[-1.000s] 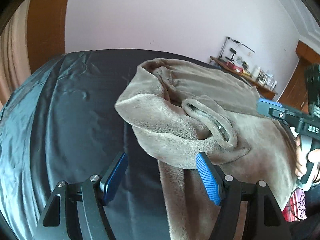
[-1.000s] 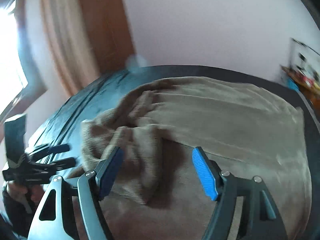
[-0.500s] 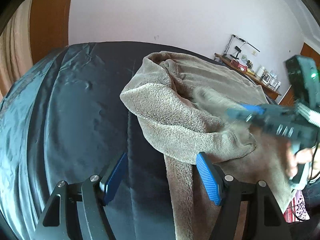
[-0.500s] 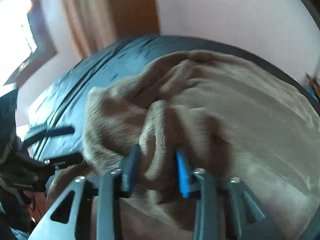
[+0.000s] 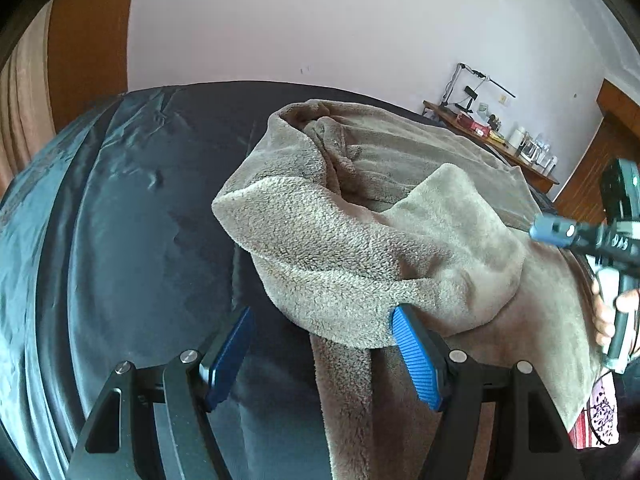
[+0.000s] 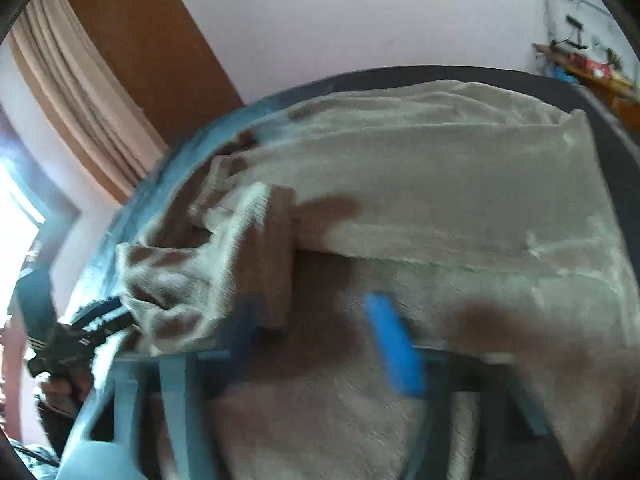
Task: Fold towel
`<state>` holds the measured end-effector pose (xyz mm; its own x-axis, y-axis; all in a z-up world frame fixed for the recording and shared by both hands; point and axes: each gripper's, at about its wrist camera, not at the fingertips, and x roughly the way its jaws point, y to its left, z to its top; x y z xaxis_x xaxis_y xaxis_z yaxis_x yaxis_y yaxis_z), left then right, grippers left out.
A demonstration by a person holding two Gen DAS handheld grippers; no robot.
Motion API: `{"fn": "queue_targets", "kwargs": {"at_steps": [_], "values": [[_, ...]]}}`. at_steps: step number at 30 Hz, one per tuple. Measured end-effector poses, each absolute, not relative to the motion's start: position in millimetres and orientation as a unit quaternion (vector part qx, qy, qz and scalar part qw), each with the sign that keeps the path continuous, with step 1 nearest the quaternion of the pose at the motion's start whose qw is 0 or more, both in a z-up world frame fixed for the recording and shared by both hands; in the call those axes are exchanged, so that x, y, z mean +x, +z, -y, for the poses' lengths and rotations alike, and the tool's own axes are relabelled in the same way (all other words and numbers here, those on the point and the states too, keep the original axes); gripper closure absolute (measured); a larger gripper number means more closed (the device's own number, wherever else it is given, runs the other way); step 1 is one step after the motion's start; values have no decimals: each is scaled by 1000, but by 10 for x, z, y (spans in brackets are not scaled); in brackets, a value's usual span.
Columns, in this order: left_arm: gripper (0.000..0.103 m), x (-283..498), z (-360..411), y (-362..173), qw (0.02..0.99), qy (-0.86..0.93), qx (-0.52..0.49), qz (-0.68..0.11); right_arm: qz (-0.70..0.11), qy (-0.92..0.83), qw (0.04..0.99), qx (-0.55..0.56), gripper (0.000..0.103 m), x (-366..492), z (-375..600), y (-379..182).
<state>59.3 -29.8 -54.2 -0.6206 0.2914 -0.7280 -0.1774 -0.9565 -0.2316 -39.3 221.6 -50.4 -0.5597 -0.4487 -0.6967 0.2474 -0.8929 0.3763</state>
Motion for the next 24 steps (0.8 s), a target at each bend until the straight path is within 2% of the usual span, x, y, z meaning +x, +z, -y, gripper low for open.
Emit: {"fn": "queue_targets", "kwargs": {"at_steps": [4, 5, 6, 9, 16, 21, 22, 23, 24], "values": [[30, 610, 304, -546, 128, 897, -417, 72, 110, -868, 226, 428, 19, -620, -2036, -441], [30, 611, 309, -552, 128, 897, -417, 73, 113, -863, 234, 433, 24, -703, -1990, -445], [30, 611, 314, -559, 128, 896, -418, 74, 118, -857, 241, 440, 34, -785, -1950, -454], [30, 611, 323, -587, 130, 895, -421, 78, 125, -844, 247, 460, 44, -985, -1886, -525], [30, 565, 349, -624, 136, 892, -423, 86, 101, -819, 262, 500, 45, -1334, -1679, -744], [30, 517, 375, -649, 143, 889, -425, 94, 60, -820, 290, 490, 47, -1173, -1455, -705], [29, 509, 376, -652, 143, 889, -425, 95, 50, -820, 298, 487, 49, -1132, -1402, -686], [29, 503, 379, -652, 144, 889, -425, 95, 36, -821, 303, 483, 60, -1094, -1342, -672], [29, 502, 380, -651, 145, 889, -424, 95, 26, -821, 306, 480, 65, -1065, -1293, -668]]}}
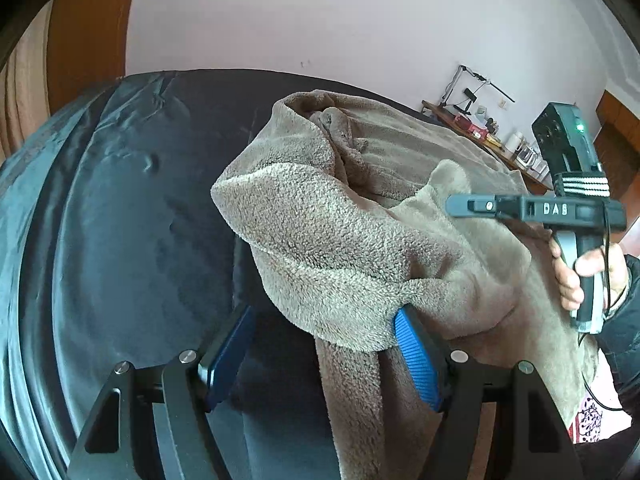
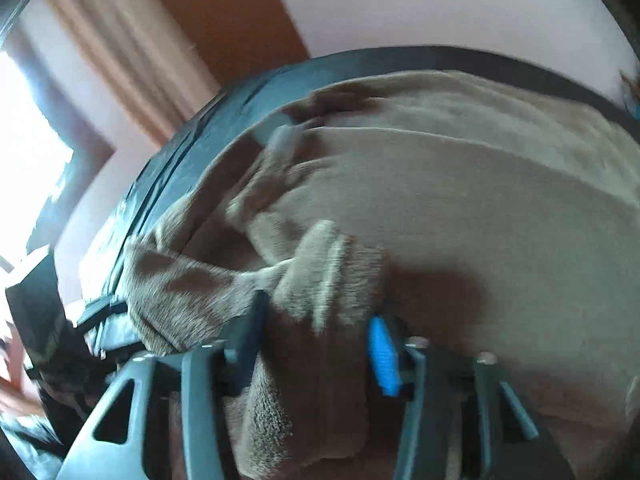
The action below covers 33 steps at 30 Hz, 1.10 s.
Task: Fold towel
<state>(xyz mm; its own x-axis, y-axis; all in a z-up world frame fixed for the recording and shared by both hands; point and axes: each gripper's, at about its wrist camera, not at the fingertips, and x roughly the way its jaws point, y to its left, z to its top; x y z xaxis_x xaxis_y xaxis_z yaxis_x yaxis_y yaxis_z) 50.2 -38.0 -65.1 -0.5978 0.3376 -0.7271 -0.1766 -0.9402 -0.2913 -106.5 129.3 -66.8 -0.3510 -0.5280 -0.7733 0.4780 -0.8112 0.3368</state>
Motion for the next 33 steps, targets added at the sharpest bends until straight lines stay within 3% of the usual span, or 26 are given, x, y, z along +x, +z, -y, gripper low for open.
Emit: {"fn": "queue_targets", "kwargs": {"at_steps": [8, 15, 20, 26, 33], "values": [[29, 518, 407, -617, 140, 891, -421, 93, 3, -844, 302, 444, 73, -940, -1166, -404], [29, 415, 408, -445, 129, 901, -403, 89, -21, -900, 318, 297, 73, -842, -1083, 837], [29, 240, 332, -381, 122, 904, -403, 72, -9, -936, 271, 224, 73, -837, -1344, 1456], [29, -11, 118, -319, 140, 903, -404, 46, 50, -962, 165, 211, 73, -949, -2092, 1551], [29, -377, -187, -337, 130, 902, -411, -1, 114, -958, 54, 259, 73, -1013, -3055, 1027]]}}
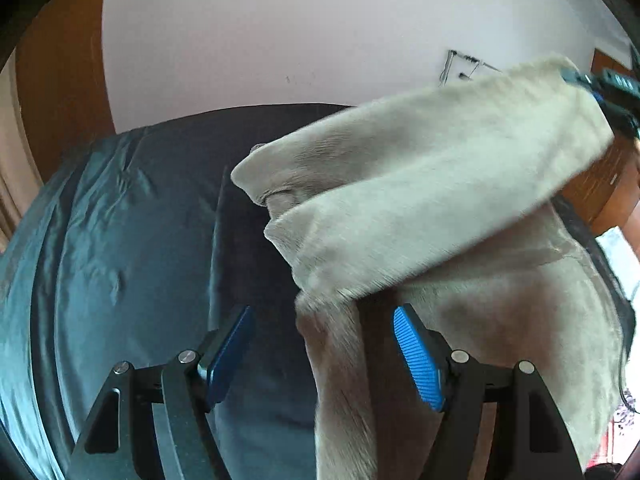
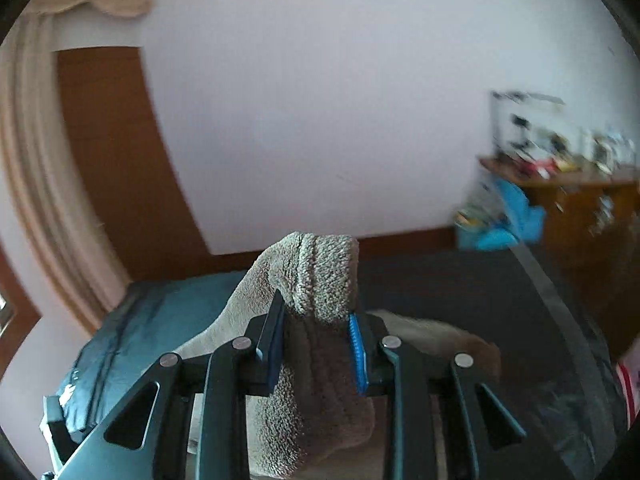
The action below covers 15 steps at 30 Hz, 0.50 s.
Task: Fold towel
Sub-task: 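Lift the gathered blanket edge with the right gripper and lay it over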
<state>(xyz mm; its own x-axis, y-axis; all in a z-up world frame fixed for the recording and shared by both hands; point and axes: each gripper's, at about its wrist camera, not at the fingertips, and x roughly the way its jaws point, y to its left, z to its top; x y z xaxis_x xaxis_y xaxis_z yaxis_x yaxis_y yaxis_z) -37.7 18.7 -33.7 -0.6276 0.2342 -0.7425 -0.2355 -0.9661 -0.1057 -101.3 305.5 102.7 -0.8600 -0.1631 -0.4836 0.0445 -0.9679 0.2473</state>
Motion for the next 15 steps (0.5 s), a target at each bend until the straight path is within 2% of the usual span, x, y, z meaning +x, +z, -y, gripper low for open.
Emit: {"fn": "queue_targets", "kwargs": {"at_steps": [5, 8, 15], "values": [[29, -626, -410, -387, 110, 902, -417, -38, 151, -943, 19, 297, 73, -985, -3552, 560], [29, -723, -434, -434, 59, 907, -413, -57, 166, -934, 11, 318, 73, -978, -3749, 360], [29, -663, -160, -222, 51, 924, -376, 41, 165, -915, 11, 368, 73, -877, -4007, -82]]}}
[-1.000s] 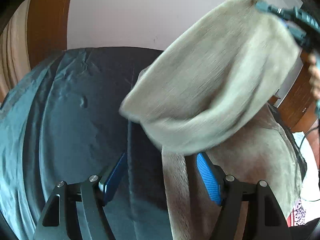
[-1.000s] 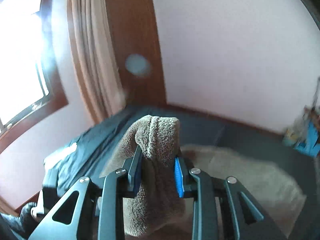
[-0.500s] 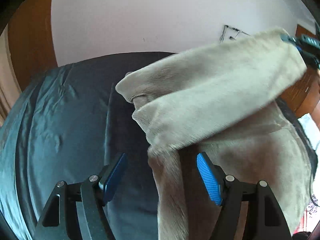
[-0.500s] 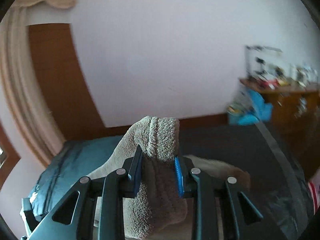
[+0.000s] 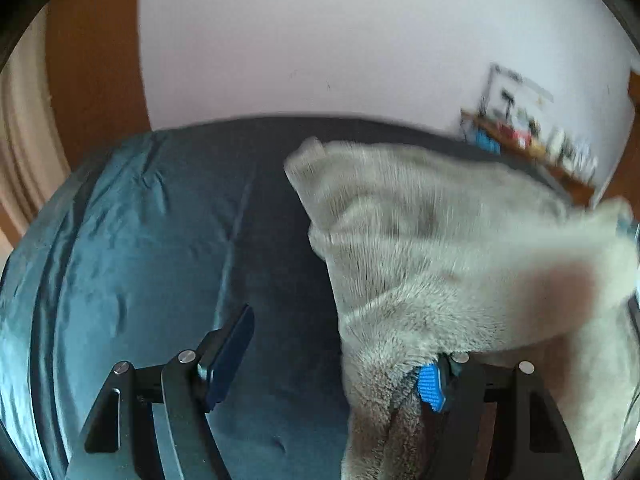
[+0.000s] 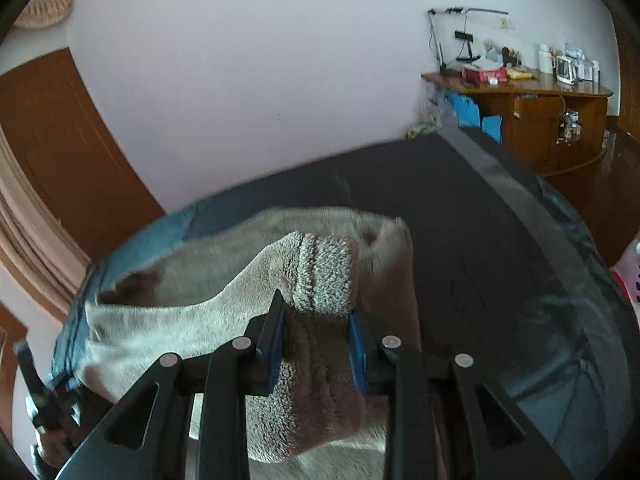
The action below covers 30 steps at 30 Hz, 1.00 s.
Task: Fold towel
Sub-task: 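Lift the gathered blanket edge with the right gripper and lay it over, then open the right gripper and release the folded blanket edge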
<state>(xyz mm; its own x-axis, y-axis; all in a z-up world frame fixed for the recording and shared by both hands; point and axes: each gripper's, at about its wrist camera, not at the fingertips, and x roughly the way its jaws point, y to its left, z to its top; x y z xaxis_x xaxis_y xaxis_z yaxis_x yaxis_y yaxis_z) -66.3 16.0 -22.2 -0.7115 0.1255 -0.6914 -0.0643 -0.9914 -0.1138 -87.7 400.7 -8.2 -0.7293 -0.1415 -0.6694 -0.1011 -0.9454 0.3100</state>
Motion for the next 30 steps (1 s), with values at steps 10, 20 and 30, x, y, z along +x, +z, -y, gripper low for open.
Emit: {"fn": "queue_targets", "kwargs": {"at_steps": [10, 20, 30], "values": [[29, -534, -133, -2, 45, 941, -336, -2, 97, -919, 9, 382, 73, -798, -3754, -224], [29, -603, -238, -397, 56, 919, -391, -21, 68, -915, -59, 394, 72, -871, -3981, -328], [28, -595, -153, -483, 77, 916, -392, 38, -9, -902, -52, 429, 36, -1017, -3719, -420]]}}
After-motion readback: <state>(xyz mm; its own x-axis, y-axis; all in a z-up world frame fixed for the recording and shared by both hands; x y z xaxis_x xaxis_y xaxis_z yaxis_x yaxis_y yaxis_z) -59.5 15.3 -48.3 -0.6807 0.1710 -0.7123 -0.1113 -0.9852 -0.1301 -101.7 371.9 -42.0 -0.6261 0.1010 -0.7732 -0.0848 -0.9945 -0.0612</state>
